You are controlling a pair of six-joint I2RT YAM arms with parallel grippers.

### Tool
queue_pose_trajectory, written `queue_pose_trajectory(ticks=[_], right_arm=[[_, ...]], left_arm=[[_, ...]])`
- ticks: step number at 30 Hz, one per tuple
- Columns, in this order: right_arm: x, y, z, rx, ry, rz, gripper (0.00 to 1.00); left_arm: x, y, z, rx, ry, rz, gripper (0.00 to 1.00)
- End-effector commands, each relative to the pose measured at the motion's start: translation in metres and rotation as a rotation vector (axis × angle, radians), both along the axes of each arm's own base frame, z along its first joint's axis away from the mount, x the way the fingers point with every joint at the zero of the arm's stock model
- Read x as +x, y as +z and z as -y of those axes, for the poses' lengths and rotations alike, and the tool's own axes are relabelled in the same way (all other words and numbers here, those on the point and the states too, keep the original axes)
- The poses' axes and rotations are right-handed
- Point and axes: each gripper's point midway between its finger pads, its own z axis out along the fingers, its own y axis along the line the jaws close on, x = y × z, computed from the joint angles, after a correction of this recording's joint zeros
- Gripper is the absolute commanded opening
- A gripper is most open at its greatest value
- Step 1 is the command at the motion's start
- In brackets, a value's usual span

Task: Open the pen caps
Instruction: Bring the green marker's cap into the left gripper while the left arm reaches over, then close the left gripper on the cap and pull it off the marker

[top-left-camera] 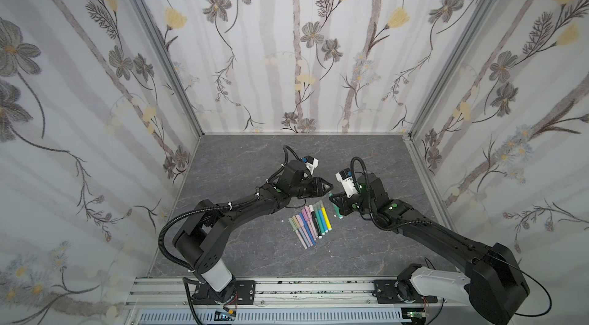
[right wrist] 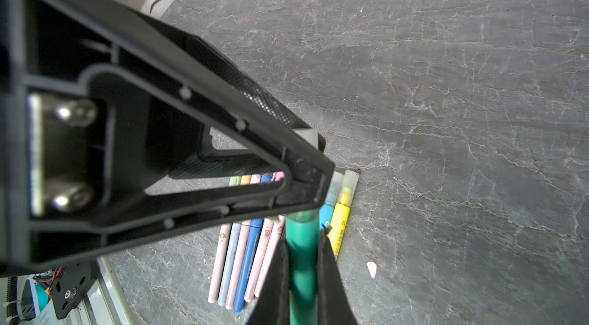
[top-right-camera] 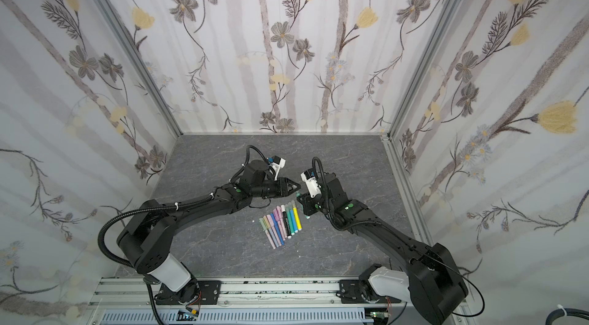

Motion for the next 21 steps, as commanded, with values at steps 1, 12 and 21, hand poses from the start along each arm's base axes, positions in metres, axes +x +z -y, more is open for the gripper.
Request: queue_pose_trajectory(ticks=[1,12,21], right_arm=[[0.0062,0.0071,-0.0030,0.023,-0.008,0.033,0.00],[0.0086,0.0049,-0.0053,0.027,-0.009,0.028,0.00],[0.0073,0.0042,-0.0049,0.031,-0.008,0.030,0.09]], left_arm=[[0.0016,0.0090,0.0052,-0.036,-0.011,0.017,0.29],[0.0012,0.0045,0.0061,-0.032,-0.018,0.009,0.15],[0.0007,0.0048,0.0076,-0.035,-0.025,0.006,0.00]])
